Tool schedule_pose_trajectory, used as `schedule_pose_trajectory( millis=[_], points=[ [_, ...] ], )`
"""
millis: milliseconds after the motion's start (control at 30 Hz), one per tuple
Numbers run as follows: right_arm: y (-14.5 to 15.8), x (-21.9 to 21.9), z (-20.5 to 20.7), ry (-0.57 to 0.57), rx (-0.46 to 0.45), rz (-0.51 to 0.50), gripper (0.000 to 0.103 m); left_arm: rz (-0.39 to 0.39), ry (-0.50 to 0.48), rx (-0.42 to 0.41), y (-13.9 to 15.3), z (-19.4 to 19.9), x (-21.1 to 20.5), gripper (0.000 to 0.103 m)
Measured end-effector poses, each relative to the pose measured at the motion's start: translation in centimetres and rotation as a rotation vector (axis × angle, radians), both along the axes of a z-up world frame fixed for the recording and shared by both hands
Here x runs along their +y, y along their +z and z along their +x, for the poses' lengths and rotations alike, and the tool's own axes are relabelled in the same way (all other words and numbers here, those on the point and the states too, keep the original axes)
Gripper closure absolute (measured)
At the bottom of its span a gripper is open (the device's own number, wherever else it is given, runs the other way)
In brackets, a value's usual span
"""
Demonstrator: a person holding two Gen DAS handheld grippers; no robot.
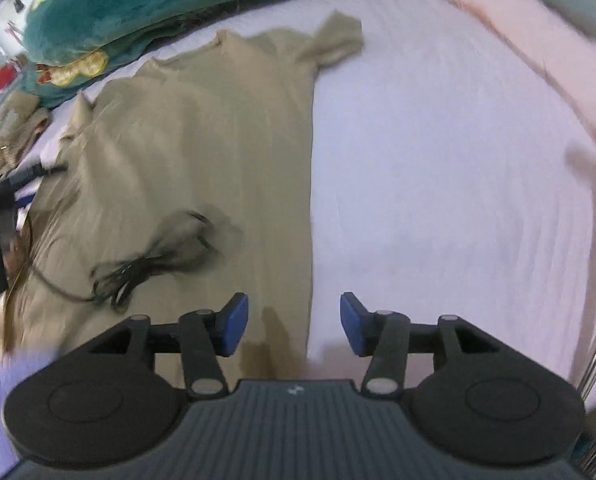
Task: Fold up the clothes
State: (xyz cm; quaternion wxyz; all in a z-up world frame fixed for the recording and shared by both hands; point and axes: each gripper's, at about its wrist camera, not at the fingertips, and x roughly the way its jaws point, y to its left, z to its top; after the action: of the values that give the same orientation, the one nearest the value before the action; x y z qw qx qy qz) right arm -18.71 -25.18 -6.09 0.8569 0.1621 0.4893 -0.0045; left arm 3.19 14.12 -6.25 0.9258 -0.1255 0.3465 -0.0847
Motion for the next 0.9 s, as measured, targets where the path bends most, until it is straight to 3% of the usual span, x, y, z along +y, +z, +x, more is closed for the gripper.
schedule_pose_trajectory(
  millis=[33, 167, 200, 300, 333, 467, 600, 667, 733, 800, 867, 900],
  points=[
    [-0.9, 0.2, -0.7, -0.004, 0.005, 0.02, 0.05, 0.002, 0.005, 0.002, 0.9, -1.0, -0.5, 0.0],
    [-3.8, 1.1, -1.7, -0.028, -0.016, 0.1, 0.048, 0.133, 0.031, 0.036, 3.4, -6.1, -1.5, 0.0],
    [-3.7, 1.3, -1.9, -0.039, -0.059, 0.096, 0.046, 0.177, 0.035, 0.042, 3.8, -7.5, -1.6, 0.0],
    [-3.6, 1.7, -1.9, -0.039, -0.072, 0.109, 0.048, 0.309, 0.051, 0.08, 4.3, -11.6, -0.8, 0.0],
    [-3.5, 1.8, -1.9, -0.028, -0.071, 0.122, 0.052, 0.315, 0.068, 0.128, 3.9, -13.1, -0.1, 0.0],
    [-3.6, 2.3, -2.5, 0.006, -0.055, 0.144, 0.057, 0.188, 0.119, 0.27, 1.5, -17.5, 3.0, 0.001],
    [-3.6, 2.7, -2.2, 0.007, -0.041, 0.13, 0.053, 0.256, 0.184, 0.237, -1.6, -20.2, 5.0, 0.001],
    [-3.6, 2.9, -2.3, 0.01, -0.042, 0.124, 0.05, 0.235, 0.099, 0.251, -3.4, -19.8, 5.2, 0.0],
    [-3.7, 3.2, -2.1, 0.01, -0.042, 0.115, 0.046, 0.296, 0.06, 0.18, -3.7, -19.9, 4.4, 0.0],
    [-3.7, 3.2, -2.4, 0.008, -0.041, 0.097, 0.046, 0.279, 0.058, 0.17, -3.8, -19.7, 4.4, 0.001],
    [-3.6, 3.7, -2.6, 0.015, -0.04, 0.057, 0.053, 0.258, 0.062, 0.171, -3.6, -19.6, 4.6, 0.007],
    [-3.6, 3.9, -2.8, 0.027, -0.036, 0.034, 0.07, 0.246, 0.055, 0.158, -3.2, -19.8, 4.6, 0.012]
  ],
)
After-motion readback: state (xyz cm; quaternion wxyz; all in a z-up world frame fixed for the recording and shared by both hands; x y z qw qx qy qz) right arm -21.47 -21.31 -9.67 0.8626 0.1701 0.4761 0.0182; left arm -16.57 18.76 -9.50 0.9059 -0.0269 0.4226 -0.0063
